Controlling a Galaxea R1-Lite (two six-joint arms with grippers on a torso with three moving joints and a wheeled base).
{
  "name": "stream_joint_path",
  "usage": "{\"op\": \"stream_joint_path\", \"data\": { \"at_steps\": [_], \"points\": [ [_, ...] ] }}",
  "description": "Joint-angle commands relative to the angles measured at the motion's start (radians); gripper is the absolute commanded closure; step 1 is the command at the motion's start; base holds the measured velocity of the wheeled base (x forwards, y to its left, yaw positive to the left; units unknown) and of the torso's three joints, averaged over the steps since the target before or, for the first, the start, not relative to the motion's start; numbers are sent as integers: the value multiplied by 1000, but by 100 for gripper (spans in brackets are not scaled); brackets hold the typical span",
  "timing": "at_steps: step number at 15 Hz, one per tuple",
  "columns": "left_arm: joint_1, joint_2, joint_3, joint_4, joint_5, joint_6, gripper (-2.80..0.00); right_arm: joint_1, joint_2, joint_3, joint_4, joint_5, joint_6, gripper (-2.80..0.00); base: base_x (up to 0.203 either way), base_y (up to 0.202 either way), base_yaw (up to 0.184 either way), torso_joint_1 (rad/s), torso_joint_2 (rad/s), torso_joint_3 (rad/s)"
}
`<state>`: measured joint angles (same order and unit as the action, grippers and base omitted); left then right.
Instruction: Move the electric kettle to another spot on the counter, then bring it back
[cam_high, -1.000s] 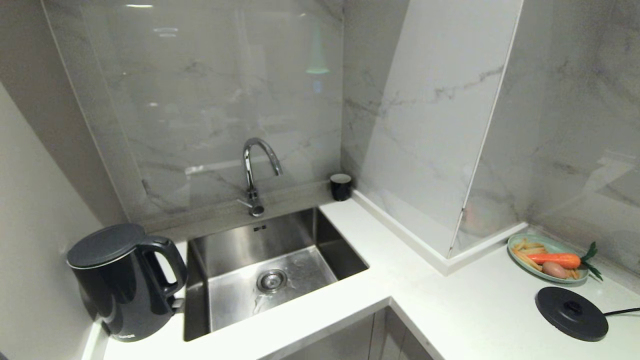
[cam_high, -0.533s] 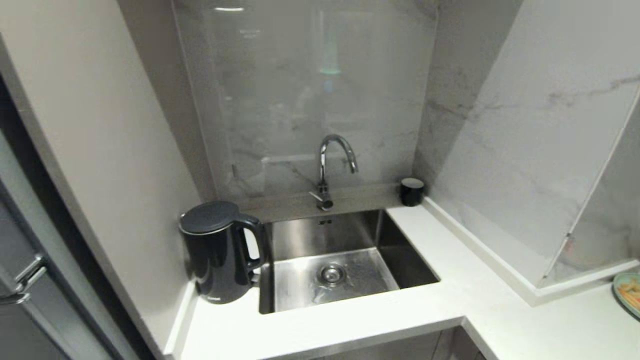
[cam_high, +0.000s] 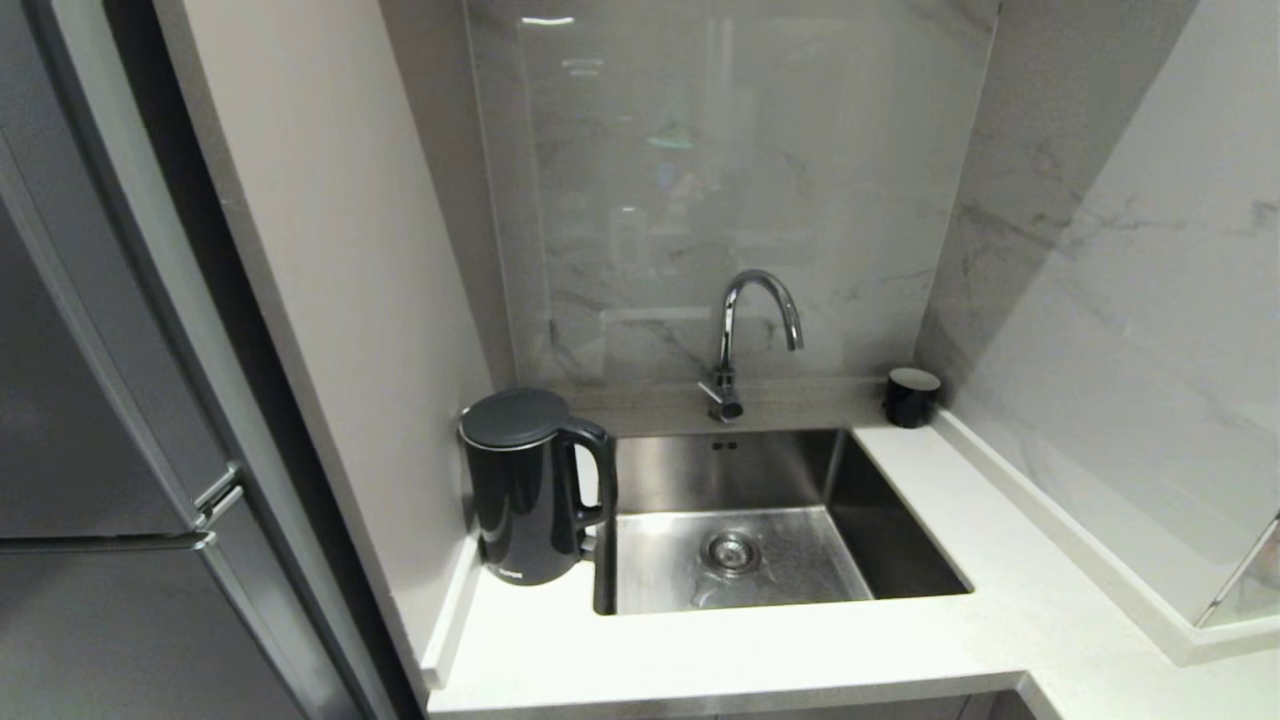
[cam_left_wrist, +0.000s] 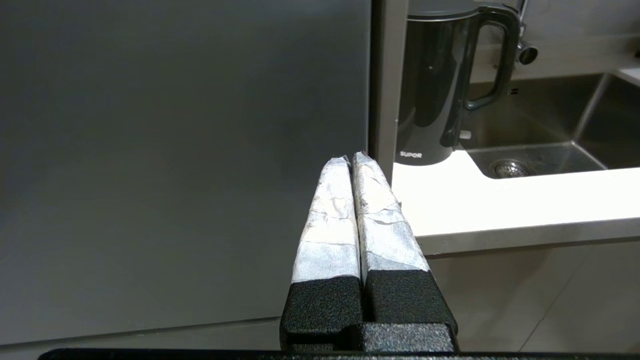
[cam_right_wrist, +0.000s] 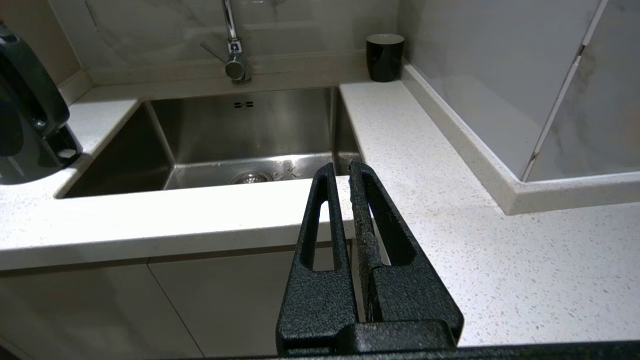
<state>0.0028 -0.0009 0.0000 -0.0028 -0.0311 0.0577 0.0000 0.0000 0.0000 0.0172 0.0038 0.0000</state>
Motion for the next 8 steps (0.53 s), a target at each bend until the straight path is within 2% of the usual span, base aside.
{"op": "stream_joint_path", "data": {
  "at_steps": [1,8],
  "points": [
    [0,1,4,0,0,1,0,0,0,0,0,-1,0,0,0,0,0,0,0,0],
    [0,1,5,0,-1,1,0,0,0,0,1,-1,0,0,0,0,0,0,0,0]
  ]
}}
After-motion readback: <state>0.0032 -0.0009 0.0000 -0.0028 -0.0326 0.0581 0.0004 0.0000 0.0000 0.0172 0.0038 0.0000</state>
